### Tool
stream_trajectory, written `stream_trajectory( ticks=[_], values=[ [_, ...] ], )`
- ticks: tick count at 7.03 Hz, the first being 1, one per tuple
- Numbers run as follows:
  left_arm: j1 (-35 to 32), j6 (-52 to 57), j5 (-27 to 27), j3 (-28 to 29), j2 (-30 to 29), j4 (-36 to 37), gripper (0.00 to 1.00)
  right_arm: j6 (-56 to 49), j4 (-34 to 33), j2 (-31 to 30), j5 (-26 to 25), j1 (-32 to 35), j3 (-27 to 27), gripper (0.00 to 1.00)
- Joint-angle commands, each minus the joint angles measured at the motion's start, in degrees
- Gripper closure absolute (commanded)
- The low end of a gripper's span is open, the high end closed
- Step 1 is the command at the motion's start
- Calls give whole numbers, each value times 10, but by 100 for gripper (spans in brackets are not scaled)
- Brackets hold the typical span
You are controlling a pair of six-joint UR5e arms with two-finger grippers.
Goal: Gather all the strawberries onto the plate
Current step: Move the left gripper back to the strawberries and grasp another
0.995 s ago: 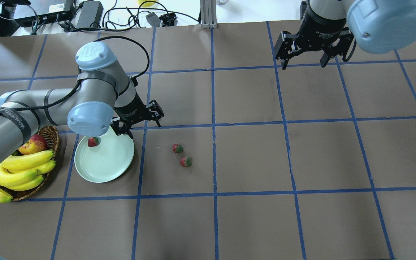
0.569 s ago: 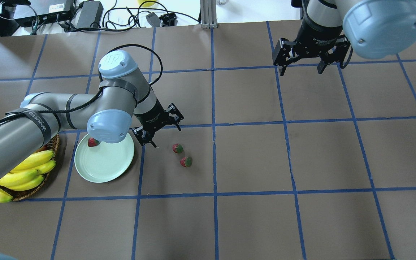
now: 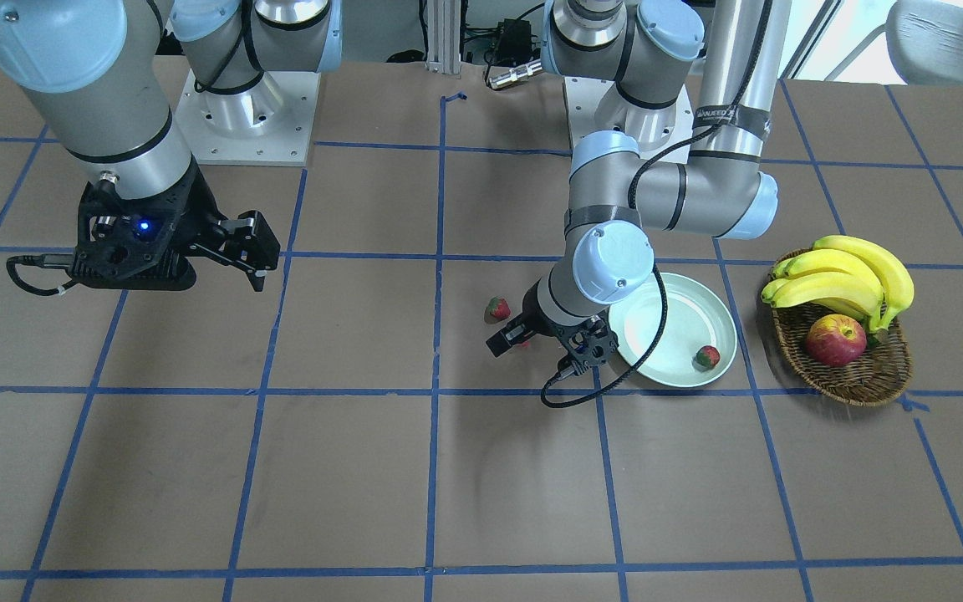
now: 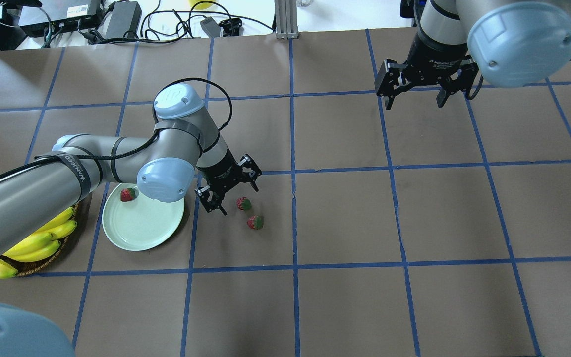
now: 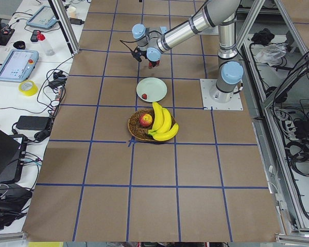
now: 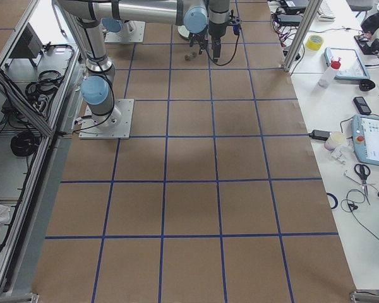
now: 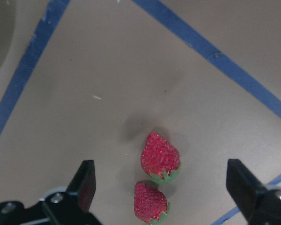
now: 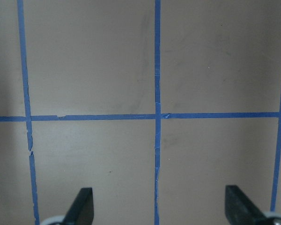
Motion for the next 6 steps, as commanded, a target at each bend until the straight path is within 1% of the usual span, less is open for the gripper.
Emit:
stream_trajectory(
  ticks=[1,2,4,5,6],
  values=[
    [-5,-1,-1,-2,-4,-1,81,-11,-1,0,-24,-2,-3,0],
    [-5,9,-1,-2,-4,-1,100,-9,0,-1,-28,0,1,0],
    [-4,19,3,3,3,3,100,-4,0,0,-28,1,2,0],
    [-2,42,17,27,17,1,100,-4,0,1,-29,1,2,0],
    [-1,65,88,76,22,-14,100,-1,-1,0,-25,1,1,0]
  ],
)
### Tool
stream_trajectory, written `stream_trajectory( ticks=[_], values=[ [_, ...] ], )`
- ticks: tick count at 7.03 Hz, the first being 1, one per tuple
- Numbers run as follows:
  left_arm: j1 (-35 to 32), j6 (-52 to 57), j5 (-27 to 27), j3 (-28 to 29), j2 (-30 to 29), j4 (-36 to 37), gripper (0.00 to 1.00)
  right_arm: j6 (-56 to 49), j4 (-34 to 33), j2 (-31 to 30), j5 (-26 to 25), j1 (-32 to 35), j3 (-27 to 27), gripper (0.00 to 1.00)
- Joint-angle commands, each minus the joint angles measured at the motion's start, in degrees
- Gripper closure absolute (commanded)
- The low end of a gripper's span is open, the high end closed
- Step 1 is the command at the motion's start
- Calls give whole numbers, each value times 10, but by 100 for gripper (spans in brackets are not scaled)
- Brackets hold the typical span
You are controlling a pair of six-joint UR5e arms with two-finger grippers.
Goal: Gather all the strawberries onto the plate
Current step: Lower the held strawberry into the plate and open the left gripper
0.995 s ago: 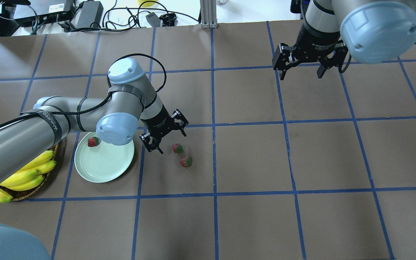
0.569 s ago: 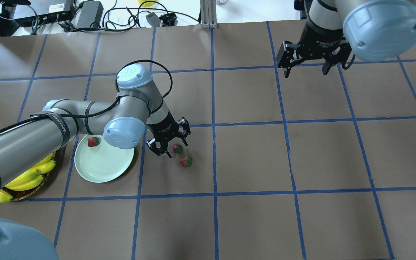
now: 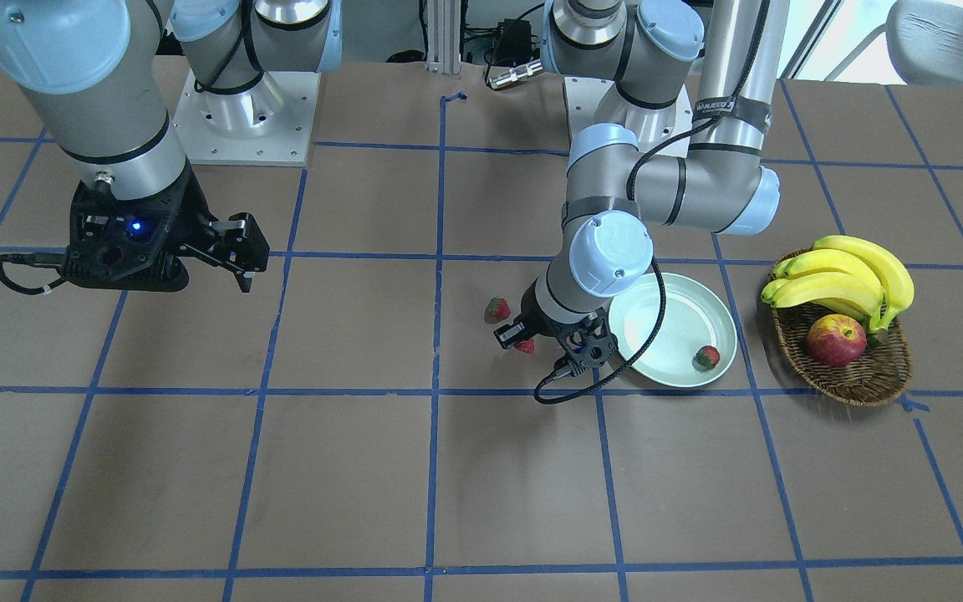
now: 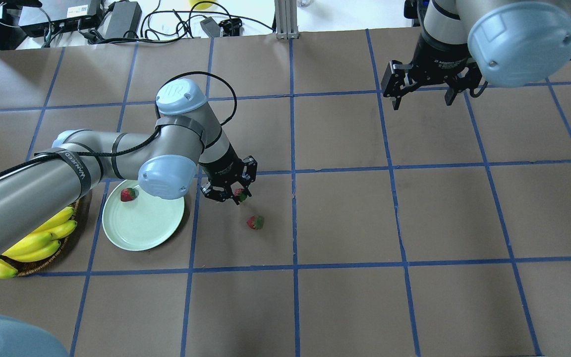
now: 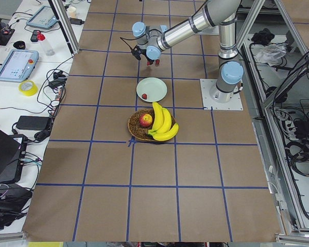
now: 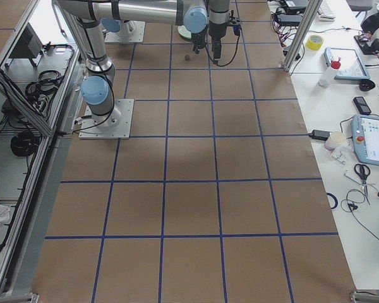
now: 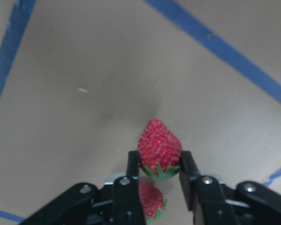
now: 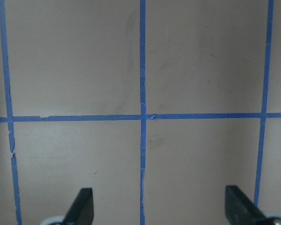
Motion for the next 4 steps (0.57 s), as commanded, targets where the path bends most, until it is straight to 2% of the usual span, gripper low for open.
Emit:
stream_trajectory(
  ticks=[1,2,3,4],
  values=[
    [25,42,96,87,18,-80,100,2,0,1,7,1,2,0],
    [69,118,129,97,32,-127,100,2,0,1,7,1,3,0],
    [119,189,138,89,36,-164,100,0,-1,1,3,1,4,0],
    [154,217,139,72,35,-166,100,-1,0,1,5,1,4,0]
  ],
)
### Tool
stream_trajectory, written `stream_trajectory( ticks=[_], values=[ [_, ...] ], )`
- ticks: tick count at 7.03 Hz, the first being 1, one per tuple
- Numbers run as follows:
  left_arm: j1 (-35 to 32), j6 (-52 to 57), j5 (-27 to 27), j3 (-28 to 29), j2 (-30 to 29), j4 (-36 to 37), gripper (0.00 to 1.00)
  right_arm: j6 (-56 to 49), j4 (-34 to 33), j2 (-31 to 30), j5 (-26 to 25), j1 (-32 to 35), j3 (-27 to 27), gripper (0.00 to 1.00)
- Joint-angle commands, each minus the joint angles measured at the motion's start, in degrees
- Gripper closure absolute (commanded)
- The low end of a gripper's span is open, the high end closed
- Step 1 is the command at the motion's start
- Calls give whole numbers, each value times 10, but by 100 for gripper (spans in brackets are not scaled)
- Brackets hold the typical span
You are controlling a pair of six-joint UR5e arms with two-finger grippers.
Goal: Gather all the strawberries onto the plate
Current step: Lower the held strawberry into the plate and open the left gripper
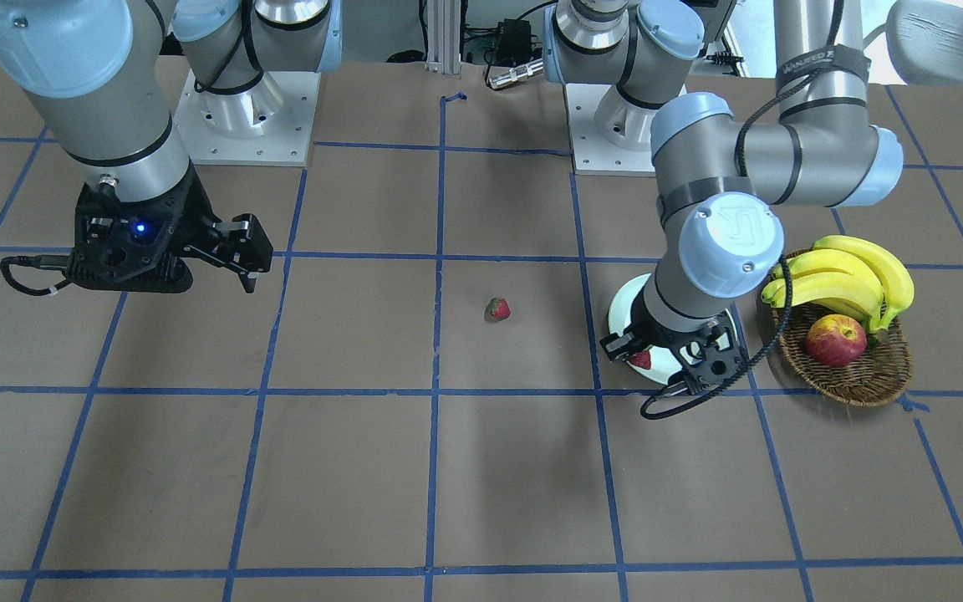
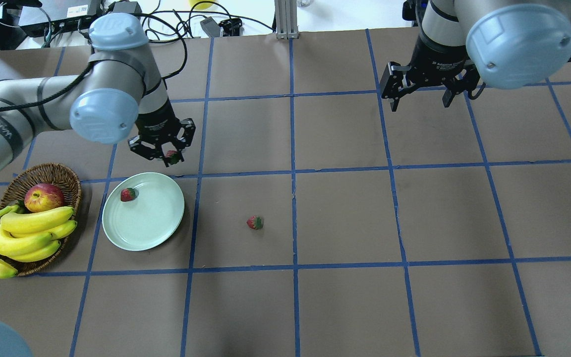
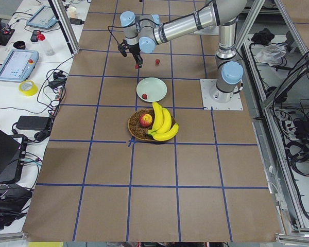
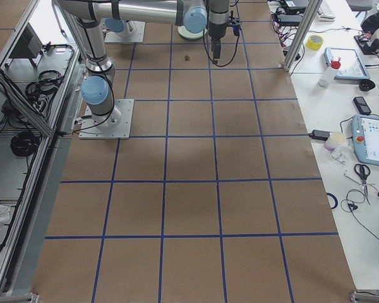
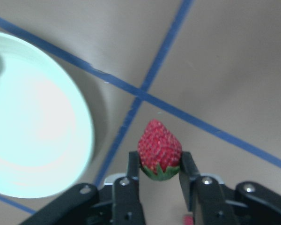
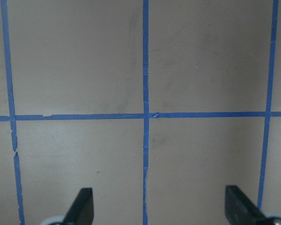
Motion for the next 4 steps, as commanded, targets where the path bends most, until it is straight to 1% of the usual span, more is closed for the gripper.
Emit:
stream_trajectory(
  ticks=[1,2,3,4],
  values=[
    [63,77,9,-32,-3,-16,100,1,1,0,2,0,-1,0],
    [66,80,9,-51,-7,-14,76,1,1,0,2,0,-1,0],
    [66,79,21,-60,-6,-12,3,1,3,-1,3,0,0,0],
    [66,82,21,-61,1,-11,0,2,2,-1,2,1,-6,0]
  ],
)
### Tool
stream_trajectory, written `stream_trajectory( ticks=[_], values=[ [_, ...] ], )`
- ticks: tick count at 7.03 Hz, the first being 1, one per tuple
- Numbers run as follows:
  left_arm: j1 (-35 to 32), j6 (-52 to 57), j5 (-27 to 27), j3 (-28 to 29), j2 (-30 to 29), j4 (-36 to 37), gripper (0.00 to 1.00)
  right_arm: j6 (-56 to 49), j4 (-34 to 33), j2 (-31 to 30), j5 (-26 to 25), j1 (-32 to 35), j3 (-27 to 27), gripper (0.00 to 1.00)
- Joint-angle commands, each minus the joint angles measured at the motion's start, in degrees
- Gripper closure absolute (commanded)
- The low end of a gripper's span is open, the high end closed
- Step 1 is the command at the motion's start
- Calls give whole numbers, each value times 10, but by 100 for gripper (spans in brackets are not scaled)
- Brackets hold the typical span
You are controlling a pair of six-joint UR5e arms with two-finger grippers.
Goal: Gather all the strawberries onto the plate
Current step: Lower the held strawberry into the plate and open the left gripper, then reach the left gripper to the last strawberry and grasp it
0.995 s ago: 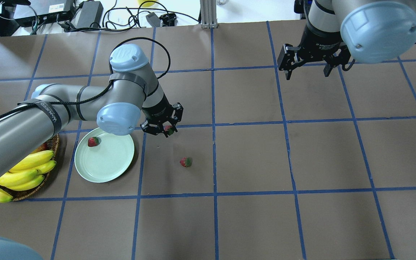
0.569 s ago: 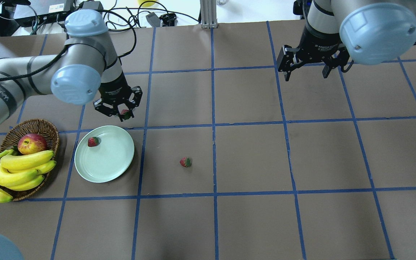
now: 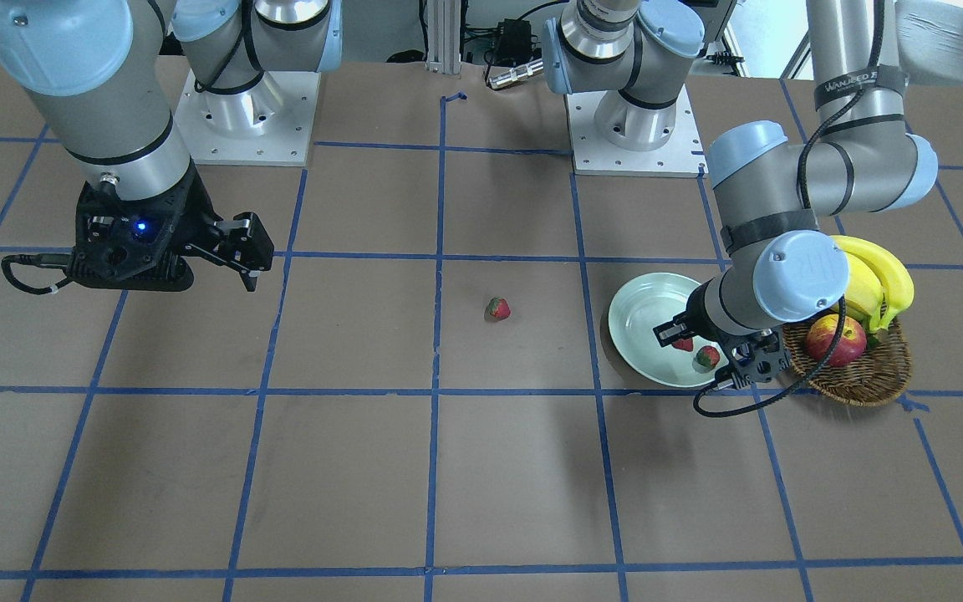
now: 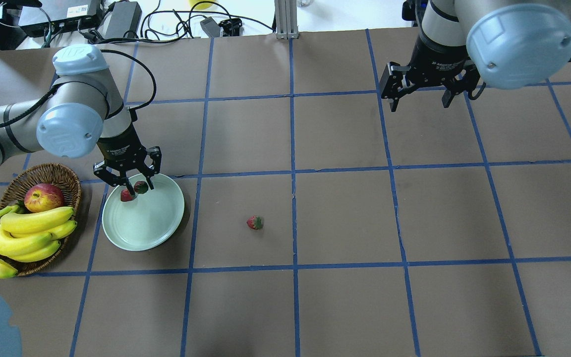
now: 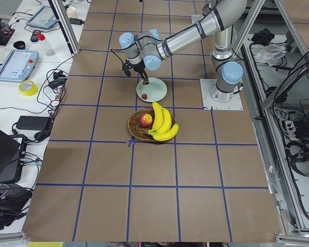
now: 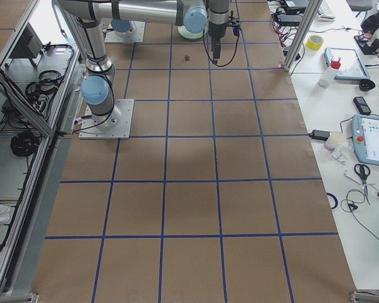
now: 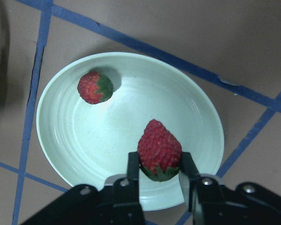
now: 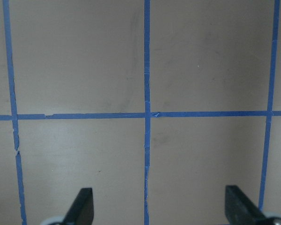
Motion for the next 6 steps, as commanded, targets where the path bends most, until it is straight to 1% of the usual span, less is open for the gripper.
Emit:
stream_trajectory(
  ticks=[1,2,3,4,5,6],
  values=[
    [0,3,0,-1,9,5,0,1,-2,0,-6,0,-4,0],
    [-18,-10,-15,2,17,6,0,0,-1,0,-6,0,-7,0],
    [-40,-52,-82,2,32,5,0,0,0,0,-6,0,-6,0],
    [-78,-122,-104,-4,36,1,0,1,0,0,0,0,-8,0],
    [-120,-153,-107,-4,30,5,0,1,-1,-2,1,0,-8,0],
    [-156,-229,-109,-4,24,7,0,-1,-1,0,-2,-1,-5,0]
  ],
)
